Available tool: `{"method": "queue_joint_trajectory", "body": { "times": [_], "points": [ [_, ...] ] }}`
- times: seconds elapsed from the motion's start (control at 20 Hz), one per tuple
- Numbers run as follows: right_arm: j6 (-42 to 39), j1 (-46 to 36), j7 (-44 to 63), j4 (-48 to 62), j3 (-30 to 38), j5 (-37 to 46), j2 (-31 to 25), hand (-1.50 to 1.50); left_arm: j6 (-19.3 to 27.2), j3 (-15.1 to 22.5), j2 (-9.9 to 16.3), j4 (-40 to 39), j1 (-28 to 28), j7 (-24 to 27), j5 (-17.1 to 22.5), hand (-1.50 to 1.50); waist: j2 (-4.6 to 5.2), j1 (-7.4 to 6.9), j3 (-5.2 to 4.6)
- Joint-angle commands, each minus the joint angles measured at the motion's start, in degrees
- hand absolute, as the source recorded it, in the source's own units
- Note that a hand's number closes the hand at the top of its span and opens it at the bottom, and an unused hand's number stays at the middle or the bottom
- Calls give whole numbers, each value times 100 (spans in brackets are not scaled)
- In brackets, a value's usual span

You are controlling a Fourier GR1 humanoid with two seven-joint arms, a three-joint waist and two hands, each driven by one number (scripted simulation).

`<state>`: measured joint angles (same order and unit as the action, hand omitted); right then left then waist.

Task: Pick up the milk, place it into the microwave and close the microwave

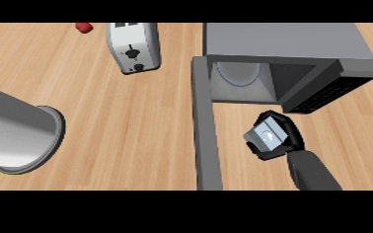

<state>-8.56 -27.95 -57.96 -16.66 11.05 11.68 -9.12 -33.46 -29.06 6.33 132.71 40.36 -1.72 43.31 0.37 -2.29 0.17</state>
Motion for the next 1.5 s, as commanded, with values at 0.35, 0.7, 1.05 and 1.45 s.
{"method": "queue_joint_trajectory", "body": {
  "times": [0.35, 0.7, 1.05, 1.45],
  "points": [
    [647, -224, -371, 51, 315, -218, 310, 150, -43, -243, 62, 335, 109, -213, 745, -150, -18, 98, -7],
    [1020, -604, -100, -156, 347, -220, 328, 150, 184, -424, 131, 637, 258, -519, 1141, -150, -28, 112, -9],
    [1144, -1802, 662, 387, 503, -215, 95, 150, 158, -591, 363, 331, -96, -518, 1208, -150, 42, -45, 1],
    [1184, -2398, 1118, 770, 562, -134, -364, 150, -222, -396, 175, 256, -103, -529, 935, -150, 109, -246, 6]
  ]
}}
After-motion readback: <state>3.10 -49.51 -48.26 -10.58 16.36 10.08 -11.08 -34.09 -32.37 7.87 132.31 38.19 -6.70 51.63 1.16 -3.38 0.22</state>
